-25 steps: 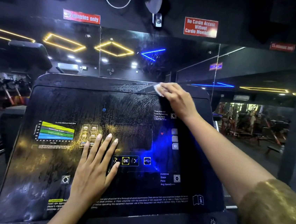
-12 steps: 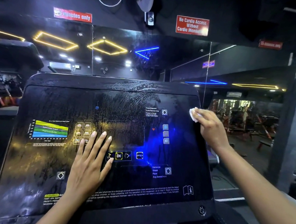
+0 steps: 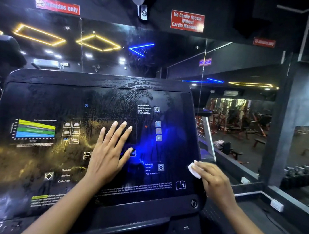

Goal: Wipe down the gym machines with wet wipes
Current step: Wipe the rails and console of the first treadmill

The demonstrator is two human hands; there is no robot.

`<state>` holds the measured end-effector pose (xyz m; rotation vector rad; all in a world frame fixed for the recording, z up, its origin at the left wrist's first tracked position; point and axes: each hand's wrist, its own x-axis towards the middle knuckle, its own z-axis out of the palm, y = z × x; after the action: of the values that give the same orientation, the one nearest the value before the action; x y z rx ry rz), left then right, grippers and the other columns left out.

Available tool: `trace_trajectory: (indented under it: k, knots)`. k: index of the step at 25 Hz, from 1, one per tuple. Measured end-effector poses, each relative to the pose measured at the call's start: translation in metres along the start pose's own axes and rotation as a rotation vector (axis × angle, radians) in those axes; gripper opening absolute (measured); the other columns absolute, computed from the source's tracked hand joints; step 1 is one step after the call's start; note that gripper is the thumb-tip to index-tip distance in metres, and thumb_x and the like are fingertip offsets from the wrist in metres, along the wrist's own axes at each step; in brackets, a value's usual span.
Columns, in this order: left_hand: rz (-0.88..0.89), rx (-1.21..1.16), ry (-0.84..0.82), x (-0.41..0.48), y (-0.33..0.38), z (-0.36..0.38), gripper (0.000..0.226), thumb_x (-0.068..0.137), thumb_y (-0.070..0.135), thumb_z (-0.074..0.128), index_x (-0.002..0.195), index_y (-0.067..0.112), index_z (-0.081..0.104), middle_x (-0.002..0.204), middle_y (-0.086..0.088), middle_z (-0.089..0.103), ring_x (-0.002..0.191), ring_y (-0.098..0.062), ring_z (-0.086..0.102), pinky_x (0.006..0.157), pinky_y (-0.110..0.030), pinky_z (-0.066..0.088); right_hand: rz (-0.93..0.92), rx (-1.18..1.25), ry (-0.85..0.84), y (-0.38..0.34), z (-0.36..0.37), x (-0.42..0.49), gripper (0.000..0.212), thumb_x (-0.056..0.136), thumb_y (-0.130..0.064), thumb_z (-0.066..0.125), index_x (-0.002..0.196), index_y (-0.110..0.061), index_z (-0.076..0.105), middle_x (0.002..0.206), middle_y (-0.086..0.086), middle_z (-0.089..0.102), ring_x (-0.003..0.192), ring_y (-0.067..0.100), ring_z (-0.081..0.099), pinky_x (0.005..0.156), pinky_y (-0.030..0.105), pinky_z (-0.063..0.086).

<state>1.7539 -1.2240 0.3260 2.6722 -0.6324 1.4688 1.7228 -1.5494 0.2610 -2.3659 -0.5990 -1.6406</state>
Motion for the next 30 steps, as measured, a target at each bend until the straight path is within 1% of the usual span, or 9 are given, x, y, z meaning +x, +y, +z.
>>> trace_trajectory:
  k: [5, 7, 9, 12, 15, 18, 23, 26, 30]
  knots:
    - [-0.013, 0.085, -0.062, -0.002, 0.003, 0.012, 0.066, 0.099, 0.051, 0.012, 0.145, 0.012, 0.038, 0.152, -0.007, 0.034, 0.142, -0.026, 0.023, 0.115, -0.048, 0.016, 0.028, 0.013, 0.15, 0.007, 0.011, 0.132, 0.033, 0.081, -0.005, 0.044, 0.098, -0.003, 0.073, 0.1, 0.012, 0.069, 0.09, 0.028, 0.064, 0.085, 0.025, 0.043]
    - [-0.014, 0.09, -0.04, -0.002, 0.003, 0.013, 0.066, 0.099, 0.051, 0.013, 0.144, 0.011, 0.038, 0.152, -0.007, 0.034, 0.142, -0.026, 0.023, 0.115, -0.048, 0.017, 0.053, 0.029, 0.132, 0.011, 0.027, 0.182, 0.029, 0.078, -0.004, 0.052, 0.099, -0.003, 0.072, 0.103, 0.013, 0.068, 0.094, 0.03, 0.063, 0.088, 0.032, 0.048]
    - [-0.011, 0.095, -0.025, -0.002, 0.003, 0.014, 0.066, 0.099, 0.051, 0.011, 0.144, 0.011, 0.039, 0.152, -0.008, 0.034, 0.142, -0.026, 0.023, 0.115, -0.049, 0.018, 0.086, 0.039, 0.094, 0.011, 0.043, 0.208, 0.028, 0.075, -0.004, 0.059, 0.099, -0.003, 0.071, 0.104, 0.013, 0.068, 0.095, 0.032, 0.063, 0.084, 0.039, 0.053]
    - [-0.01, 0.101, -0.02, -0.002, 0.003, 0.014, 0.067, 0.099, 0.051, 0.011, 0.143, 0.01, 0.04, 0.152, -0.008, 0.034, 0.142, -0.027, 0.024, 0.114, -0.049, 0.018, 0.055, 0.028, 0.151, 0.011, 0.056, 0.2, 0.031, 0.074, -0.004, 0.058, 0.102, -0.003, 0.071, 0.103, 0.013, 0.068, 0.092, 0.031, 0.063, 0.084, 0.035, 0.052]
    - [-0.012, 0.102, -0.025, -0.002, 0.003, 0.015, 0.067, 0.099, 0.051, 0.012, 0.144, 0.01, 0.04, 0.152, -0.008, 0.033, 0.142, -0.027, 0.024, 0.114, -0.05, 0.019, -0.01, 0.032, 0.186, 0.0, 0.055, 0.156, 0.035, 0.079, -0.003, 0.049, 0.108, -0.003, 0.069, 0.106, 0.012, 0.068, 0.095, 0.026, 0.06, 0.09, 0.026, 0.044]
    - [-0.017, 0.108, -0.036, -0.003, 0.004, 0.014, 0.067, 0.099, 0.051, 0.012, 0.144, 0.011, 0.04, 0.152, -0.008, 0.033, 0.142, -0.027, 0.024, 0.114, -0.05, 0.019, -0.056, 0.041, 0.12, -0.015, 0.047, 0.102, 0.038, 0.08, 0.001, 0.047, 0.112, -0.006, 0.067, 0.112, 0.008, 0.067, 0.101, 0.022, 0.061, 0.094, 0.028, 0.044]
    - [-0.017, 0.119, -0.048, -0.002, 0.004, 0.013, 0.067, 0.099, 0.051, 0.011, 0.144, 0.011, 0.04, 0.152, -0.009, 0.033, 0.142, -0.027, 0.024, 0.114, -0.05, 0.019, -0.183, 0.055, -0.045, -0.026, 0.023, 0.029, 0.037, 0.08, 0.004, 0.058, 0.114, -0.008, 0.066, 0.116, 0.002, 0.065, 0.105, 0.016, 0.06, 0.096, 0.026, 0.046]
    - [-0.021, 0.112, -0.054, -0.002, 0.004, 0.014, 0.067, 0.099, 0.051, 0.011, 0.144, 0.011, 0.039, 0.153, -0.008, 0.032, 0.143, -0.027, 0.024, 0.114, -0.05, 0.019, -0.186, 0.08, 0.002, -0.025, 0.014, 0.059, 0.039, 0.073, 0.007, 0.062, 0.108, -0.008, 0.069, 0.111, 0.005, 0.068, 0.1, 0.017, 0.062, 0.092, 0.025, 0.047]
    - [-0.028, 0.108, -0.049, -0.002, 0.005, 0.013, 0.066, 0.099, 0.052, 0.012, 0.144, 0.012, 0.039, 0.153, -0.008, 0.033, 0.143, -0.027, 0.024, 0.115, -0.049, 0.017, -0.015, 0.092, 0.125, -0.012, 0.026, 0.182, 0.035, 0.074, 0.006, 0.054, 0.104, -0.005, 0.071, 0.105, 0.012, 0.069, 0.097, 0.027, 0.064, 0.092, 0.026, 0.042]
